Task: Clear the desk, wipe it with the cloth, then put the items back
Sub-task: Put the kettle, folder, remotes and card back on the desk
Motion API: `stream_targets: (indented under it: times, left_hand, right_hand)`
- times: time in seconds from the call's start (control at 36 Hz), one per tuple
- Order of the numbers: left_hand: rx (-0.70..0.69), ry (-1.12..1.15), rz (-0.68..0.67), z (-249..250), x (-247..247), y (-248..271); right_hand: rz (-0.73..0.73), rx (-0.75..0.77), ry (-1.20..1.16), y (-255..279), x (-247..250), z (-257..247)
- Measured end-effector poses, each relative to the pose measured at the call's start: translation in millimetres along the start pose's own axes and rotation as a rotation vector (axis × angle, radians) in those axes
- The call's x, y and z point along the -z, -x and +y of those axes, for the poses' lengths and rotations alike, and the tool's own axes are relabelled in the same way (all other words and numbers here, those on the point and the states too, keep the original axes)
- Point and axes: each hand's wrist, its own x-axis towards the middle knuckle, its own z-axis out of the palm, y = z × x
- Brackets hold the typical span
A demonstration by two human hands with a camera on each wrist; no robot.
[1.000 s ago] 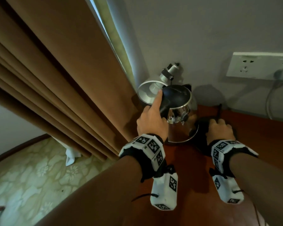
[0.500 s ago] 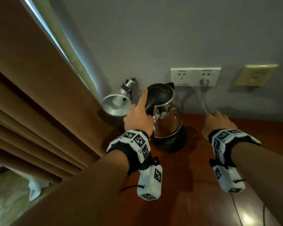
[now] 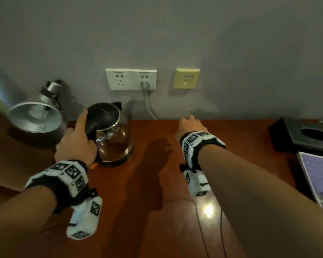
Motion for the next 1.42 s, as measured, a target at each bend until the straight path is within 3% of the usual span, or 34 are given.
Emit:
stream_targets:
  times: [0.17, 0.25, 0.33, 0.5, 0.72, 1.08, 1.17, 1.25, 1.42]
  left_hand:
    - [-0.011, -0.238, 0.052, 13, 5, 10]
    - [-0.216, -0.222, 0.088, 41, 4, 13]
    - [-0.417, -0.144, 0.017, 83, 0, 18]
    - [-0.524, -0.052, -0.115, 157, -16, 43]
    - [-0.69, -0.121, -0.233, 243, -63, 99]
    - [-0.941, -0.207, -0.37, 430, -192, 242]
    - [-0.942, -0.225, -0.416, 463, -228, 267]
    - [-0.845, -0.212, -0.526, 484, -260, 283]
    - [-0.649, -0.294, -0.588, 495, -306, 299]
  right_hand:
    - [0.006, 0.001, 0.016, 10, -1, -5]
    - [0.03, -0.002, 0.029, 18, 1, -6]
    - [0.056, -0.009, 0.035, 29, 6, 0]
    - [0.093, -0.065, 0.051, 53, 18, 48]
    - [0.148, -0.258, 0.025, 95, 26, 179]
    - [0.09, -0.563, -0.075, 158, -7, 447]
    - [0.099, -0.597, -0.079, 160, -16, 502]
    - [0.092, -0.65, -0.107, 158, -27, 544]
    - [0.032, -0.642, -0.174, 138, -52, 585]
